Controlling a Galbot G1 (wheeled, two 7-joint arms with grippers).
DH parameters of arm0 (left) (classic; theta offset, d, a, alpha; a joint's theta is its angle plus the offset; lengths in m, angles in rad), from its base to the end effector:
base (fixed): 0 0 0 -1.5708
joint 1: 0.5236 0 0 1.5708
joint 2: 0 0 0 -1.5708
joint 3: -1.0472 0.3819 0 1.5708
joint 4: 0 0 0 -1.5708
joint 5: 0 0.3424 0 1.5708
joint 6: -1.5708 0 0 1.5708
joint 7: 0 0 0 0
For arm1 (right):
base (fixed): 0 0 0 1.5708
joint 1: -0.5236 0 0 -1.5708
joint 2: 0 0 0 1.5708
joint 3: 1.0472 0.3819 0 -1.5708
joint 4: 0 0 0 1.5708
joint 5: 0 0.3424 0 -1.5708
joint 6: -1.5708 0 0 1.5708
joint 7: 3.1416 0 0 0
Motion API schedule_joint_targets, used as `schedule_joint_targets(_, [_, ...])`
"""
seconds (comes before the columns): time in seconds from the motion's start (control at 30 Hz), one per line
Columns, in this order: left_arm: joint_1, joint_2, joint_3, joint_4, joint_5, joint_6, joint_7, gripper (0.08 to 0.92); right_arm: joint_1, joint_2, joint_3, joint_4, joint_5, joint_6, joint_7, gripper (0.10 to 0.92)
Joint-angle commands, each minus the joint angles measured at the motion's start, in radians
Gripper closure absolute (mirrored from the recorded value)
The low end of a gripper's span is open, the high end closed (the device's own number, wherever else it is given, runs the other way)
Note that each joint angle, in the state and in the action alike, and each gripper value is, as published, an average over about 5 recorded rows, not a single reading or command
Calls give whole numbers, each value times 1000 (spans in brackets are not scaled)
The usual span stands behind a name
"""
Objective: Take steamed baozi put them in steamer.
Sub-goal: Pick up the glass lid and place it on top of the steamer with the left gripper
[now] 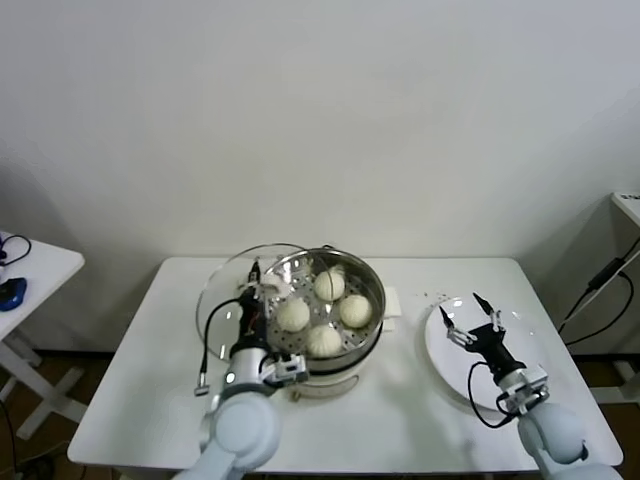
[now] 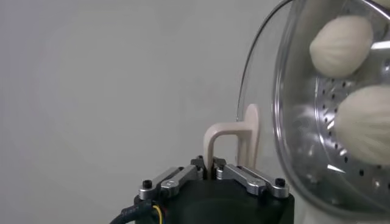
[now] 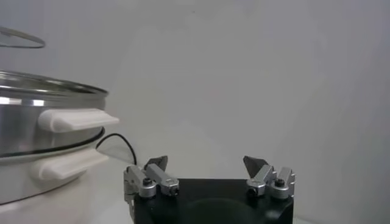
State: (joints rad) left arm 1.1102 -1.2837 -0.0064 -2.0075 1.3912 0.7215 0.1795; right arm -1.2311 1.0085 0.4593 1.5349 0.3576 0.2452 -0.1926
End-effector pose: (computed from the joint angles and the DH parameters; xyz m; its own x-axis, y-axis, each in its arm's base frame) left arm 0.2521 -0.0800 -0.2873 -0.9929 -0.1169 -0.0222 -0.0359 0.1165 0.9925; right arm 0.2726 -0.1915 -0.4018 -0.9619 -0.2696 0.0442 -0.2731 0.9439 -0.1857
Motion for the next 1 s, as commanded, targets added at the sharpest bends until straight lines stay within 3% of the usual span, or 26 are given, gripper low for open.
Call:
schedule_joint_targets(0.03, [-98, -40, 92, 68, 17, 26, 45, 841, 2, 3, -9, -2, -9, 1, 19, 203])
schedule_joint_targets(1.0, [-180, -136, 200, 191, 64, 45, 75, 841, -2, 31, 35, -32, -33, 16, -3, 203])
